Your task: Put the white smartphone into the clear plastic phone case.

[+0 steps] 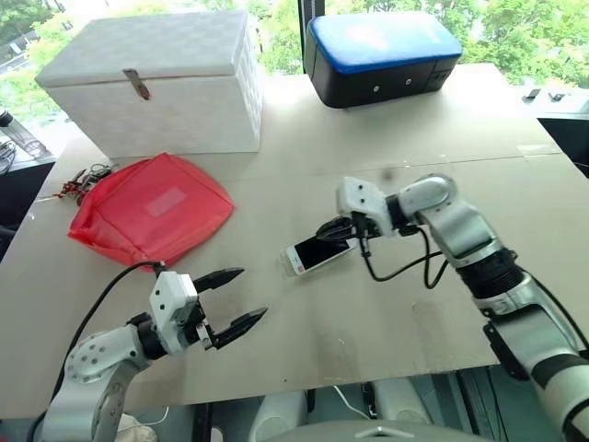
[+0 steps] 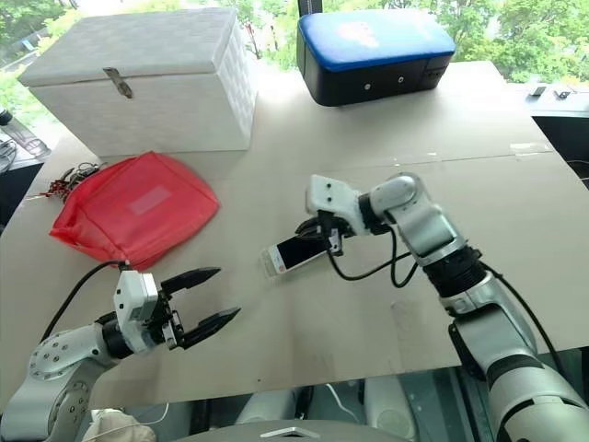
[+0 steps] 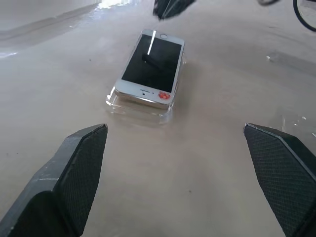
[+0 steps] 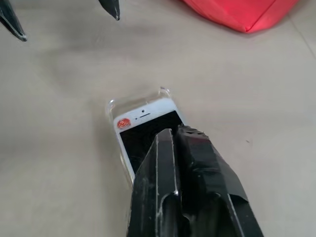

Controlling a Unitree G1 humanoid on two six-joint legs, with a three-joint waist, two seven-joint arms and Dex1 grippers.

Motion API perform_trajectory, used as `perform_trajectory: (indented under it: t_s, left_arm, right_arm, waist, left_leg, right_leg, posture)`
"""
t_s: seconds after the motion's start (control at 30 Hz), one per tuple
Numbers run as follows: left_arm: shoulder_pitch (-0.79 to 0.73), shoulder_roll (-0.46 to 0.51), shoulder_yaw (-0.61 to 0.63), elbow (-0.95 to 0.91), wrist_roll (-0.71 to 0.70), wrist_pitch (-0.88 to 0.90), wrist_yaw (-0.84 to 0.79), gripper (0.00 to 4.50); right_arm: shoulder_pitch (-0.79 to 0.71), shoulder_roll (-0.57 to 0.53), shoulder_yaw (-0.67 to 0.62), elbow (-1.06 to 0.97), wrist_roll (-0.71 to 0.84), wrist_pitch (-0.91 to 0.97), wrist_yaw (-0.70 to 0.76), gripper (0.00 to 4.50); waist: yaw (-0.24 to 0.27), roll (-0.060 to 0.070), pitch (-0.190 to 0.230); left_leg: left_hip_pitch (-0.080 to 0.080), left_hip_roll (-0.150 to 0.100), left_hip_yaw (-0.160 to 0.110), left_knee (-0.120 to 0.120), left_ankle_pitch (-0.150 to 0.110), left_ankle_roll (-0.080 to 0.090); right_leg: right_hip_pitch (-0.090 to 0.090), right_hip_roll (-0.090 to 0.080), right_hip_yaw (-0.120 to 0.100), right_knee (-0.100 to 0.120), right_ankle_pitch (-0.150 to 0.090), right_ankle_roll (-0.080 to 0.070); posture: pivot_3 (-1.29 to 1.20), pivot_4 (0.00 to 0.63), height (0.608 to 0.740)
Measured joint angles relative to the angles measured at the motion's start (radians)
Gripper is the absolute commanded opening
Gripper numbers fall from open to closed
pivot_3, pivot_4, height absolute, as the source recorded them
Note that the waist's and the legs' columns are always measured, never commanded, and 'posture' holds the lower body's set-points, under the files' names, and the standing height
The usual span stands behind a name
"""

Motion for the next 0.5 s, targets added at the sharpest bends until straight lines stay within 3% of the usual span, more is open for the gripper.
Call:
perform_trajectory:
  t_s: [0.2,0.37,0.5]
  left_arm:
    - [-0.031,0.005,0.000,0.014,0.001,0.000,0.005,4.50]
    - [-0.040,0.005,0.000,0.019,0.011,0.002,0.030,4.50]
    - [-0.041,0.005,-0.023,0.019,0.036,0.023,0.068,4.50]
  right_arm:
    - [0.019,0.008,0.096,0.102,-0.056,-0.143,0.000,0.03]
    - [0.009,0.045,0.102,0.218,-0.080,-0.199,-0.057,0.03]
    - [0.050,0.027,0.071,0.176,-0.071,-0.184,-0.057,0.03]
  waist:
    - [-0.006,0.001,-0.006]
    - [0.001,0.005,-0.010]
    - [0.012,0.004,-0.016]
  left_leg:
    - [0.004,0.000,0.001,-0.001,0.000,0.000]
    - [0.035,0.001,0.001,-0.008,-0.003,0.005]
    - [0.038,0.000,0.000,-0.008,-0.003,0.005]
  right_leg:
    - [0.002,0.001,0.000,0.000,0.000,0.000]
    - [0.034,0.001,0.001,-0.005,0.000,-0.001]
    - [0.036,0.001,0.000,-0.005,0.000,-0.001]
  posture:
    - [0.00,0.150,0.740]
    - [0.00,0.150,0.740]
    - [0.00,0.150,0.740]
